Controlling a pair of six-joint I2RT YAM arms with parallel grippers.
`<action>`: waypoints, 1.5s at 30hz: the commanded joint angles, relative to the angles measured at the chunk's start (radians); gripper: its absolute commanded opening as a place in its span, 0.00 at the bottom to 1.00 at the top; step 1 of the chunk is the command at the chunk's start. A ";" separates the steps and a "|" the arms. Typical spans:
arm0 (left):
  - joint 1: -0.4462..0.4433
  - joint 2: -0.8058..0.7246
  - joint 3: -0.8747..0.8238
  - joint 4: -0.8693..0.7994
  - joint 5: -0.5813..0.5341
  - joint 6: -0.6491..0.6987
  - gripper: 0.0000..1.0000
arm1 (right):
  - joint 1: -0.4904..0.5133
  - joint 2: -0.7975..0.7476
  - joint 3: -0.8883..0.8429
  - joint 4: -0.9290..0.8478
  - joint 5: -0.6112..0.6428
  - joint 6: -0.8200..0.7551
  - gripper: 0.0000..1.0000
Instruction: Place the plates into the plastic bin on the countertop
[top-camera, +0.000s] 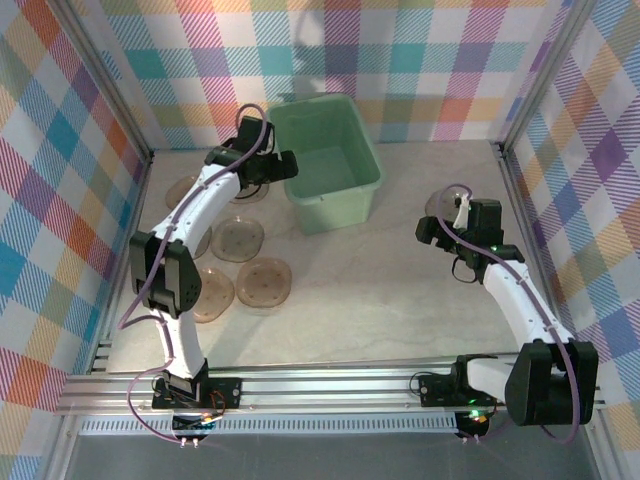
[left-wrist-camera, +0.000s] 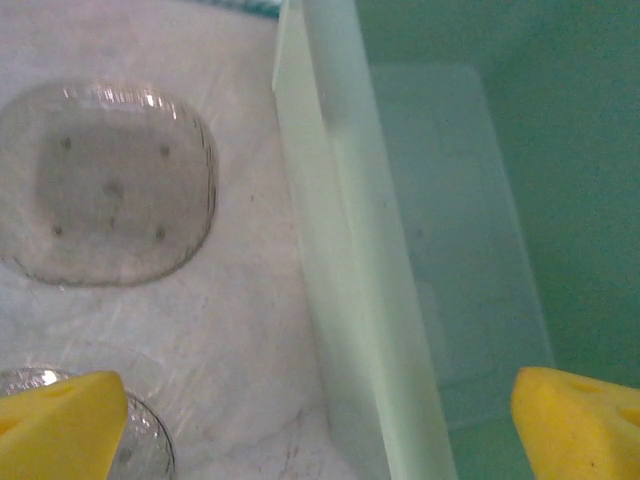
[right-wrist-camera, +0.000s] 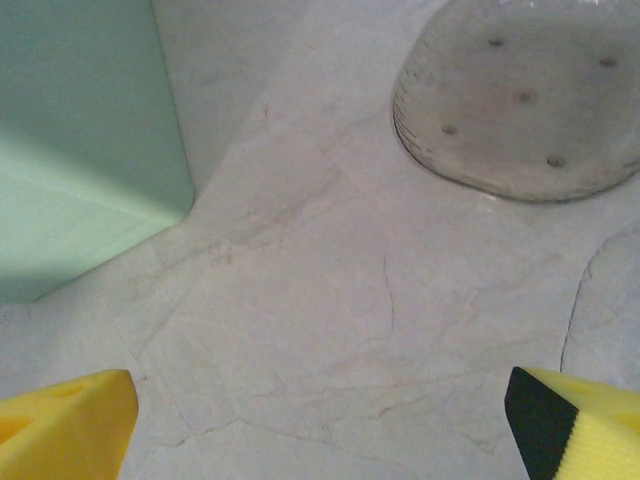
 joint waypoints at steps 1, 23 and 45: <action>-0.024 0.014 0.055 -0.111 -0.028 -0.024 0.97 | 0.005 -0.051 -0.018 -0.051 0.011 0.029 0.95; -0.082 0.075 0.143 -0.347 0.147 0.202 0.61 | 0.022 -0.067 0.022 -0.098 0.009 0.022 0.94; -0.161 -0.135 -0.100 -0.460 0.383 0.418 0.53 | 0.143 0.291 0.524 -0.165 -0.115 -0.042 0.93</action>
